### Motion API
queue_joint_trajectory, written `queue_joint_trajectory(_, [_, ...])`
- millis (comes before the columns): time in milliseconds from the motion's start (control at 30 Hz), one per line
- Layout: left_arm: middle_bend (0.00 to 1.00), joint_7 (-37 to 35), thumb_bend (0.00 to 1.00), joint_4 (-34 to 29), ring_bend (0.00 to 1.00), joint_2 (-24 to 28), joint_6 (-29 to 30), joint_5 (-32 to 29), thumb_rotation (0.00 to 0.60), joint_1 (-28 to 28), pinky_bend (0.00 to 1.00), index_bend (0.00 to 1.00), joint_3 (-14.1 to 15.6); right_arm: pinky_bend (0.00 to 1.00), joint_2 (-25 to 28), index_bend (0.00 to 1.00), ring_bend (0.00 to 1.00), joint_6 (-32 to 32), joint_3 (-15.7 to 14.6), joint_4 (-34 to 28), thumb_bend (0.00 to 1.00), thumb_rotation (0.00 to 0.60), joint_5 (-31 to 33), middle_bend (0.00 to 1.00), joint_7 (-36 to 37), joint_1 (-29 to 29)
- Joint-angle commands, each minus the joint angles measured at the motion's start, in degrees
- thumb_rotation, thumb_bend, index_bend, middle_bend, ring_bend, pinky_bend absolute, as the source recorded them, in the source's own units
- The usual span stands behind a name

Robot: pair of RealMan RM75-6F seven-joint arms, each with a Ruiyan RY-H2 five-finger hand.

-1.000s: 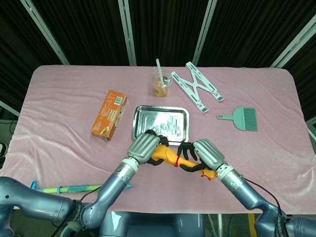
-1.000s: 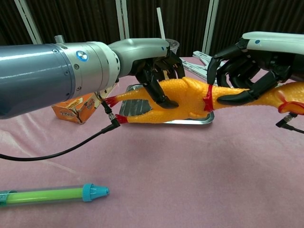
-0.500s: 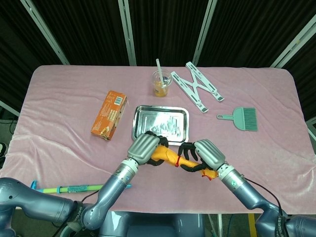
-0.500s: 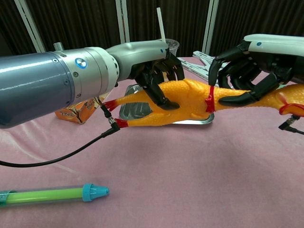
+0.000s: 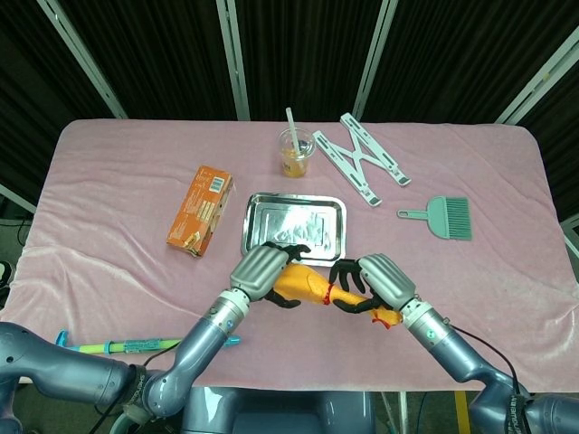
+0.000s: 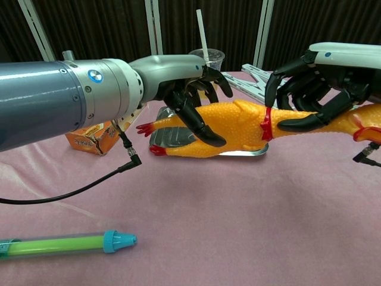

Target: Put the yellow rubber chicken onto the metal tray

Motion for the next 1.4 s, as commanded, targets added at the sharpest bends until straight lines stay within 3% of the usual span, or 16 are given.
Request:
queue_joint_trajectory(33, [0.29, -0.3, 0.13, 0.1, 0.34, 0.1, -0.1, -0.1, 0.521, -0.1, 0.25, 0.22, 0.0, 0.85, 0.0, 0.84, 0.75, 0.0, -0.1, 0.0, 0.49, 0.600, -0.1, 0.68, 0.1, 0.0])
queue_joint_trajectory(267, [0.40, -0.4, 0.35, 1.1, 0.37, -1.0, 0.5, 0.3, 0.522, -0.7, 0.25, 0.36, 0.3, 0.85, -0.1, 0.84, 0.75, 0.1, -0.3, 0.1, 0.50, 0.600, -0.5, 0.68, 0.9, 0.1])
queue_joint_trajectory(433, [0.70, -0.8, 0.52, 2.0, 0.56, -2.1, 1.6, 1.6, 0.572, -0.7, 0.29, 0.66, 0.5, 0.85, 0.1, 0.84, 0.75, 0.2, -0.4, 0.0, 0.49, 0.600, -0.8, 0.68, 1.2, 0.1])
queue_joint_trajectory(533, [0.80, -1.1, 0.58, 2.4, 0.61, -2.6, 1.9, 2.5, 0.600, -0.6, 0.30, 0.77, 0.6, 0.85, 0.2, 0.84, 0.75, 0.3, -0.5, -0.1, 0.50, 0.600, -1.0, 0.68, 1.4, 0.1])
queue_joint_trajectory(733, [0.88, -2.0, 0.62, 3.2, 0.66, -3.6, 3.0, 4.7, 0.600, -0.1, 0.33, 0.86, 0.9, 0.85, 0.1, 0.84, 0.75, 0.5, -0.7, 0.0, 0.50, 0.600, -1.3, 0.68, 1.8, 0.0])
queue_joint_trajectory(800, [0.82, -2.1, 0.53, 3.3, 0.64, -3.8, 3.2, 5.2, 0.600, 0.1, 0.33, 0.80, 1.0, 0.85, 0.1, 0.84, 0.75, 0.6, -0.8, 0.0, 0.50, 0.600, -1.3, 0.68, 1.9, 0.0])
queue_joint_trajectory(867, [0.69, -2.2, 0.27, 2.9, 0.58, -3.5, 3.1, 5.1, 0.600, 0.3, 0.33, 0.62, 1.1, 0.85, 0.2, 0.84, 0.75, 0.6, -0.8, 0.1, 0.50, 0.600, -1.3, 0.68, 1.9, 0.0])
queue_joint_trajectory(967, [0.48, -2.1, 0.04, 2.3, 0.49, -2.9, 2.6, 4.4, 0.598, 0.5, 0.33, 0.31, 1.1, 0.85, 0.3, 0.84, 0.75, 0.7, -0.7, 0.1, 0.50, 0.600, -1.2, 0.68, 2.0, 0.0])
queue_joint_trajectory(1067, [0.32, -1.9, 0.00, 1.6, 0.42, -2.1, 1.6, 3.1, 0.539, 0.4, 0.33, 0.12, 1.0, 0.85, 0.3, 0.84, 0.75, 0.6, -0.7, 0.2, 0.50, 0.600, -1.1, 0.68, 2.2, 0.0])
queue_joint_trajectory(1133, [0.28, -2.0, 0.00, 1.4, 0.39, -1.6, 1.1, 2.4, 0.499, 0.3, 0.33, 0.08, 0.7, 0.85, 0.2, 0.84, 0.75, 0.6, -0.8, 0.3, 0.50, 0.600, -1.1, 0.68, 2.3, 0.0])
queue_joint_trajectory(1400, [0.26, -2.3, 0.00, 1.2, 0.38, -1.1, 0.9, 2.2, 0.478, 0.2, 0.33, 0.09, 0.5, 0.85, 0.1, 0.84, 0.75, 0.5, -0.8, 0.6, 0.50, 0.600, -1.0, 0.68, 2.4, 0.1])
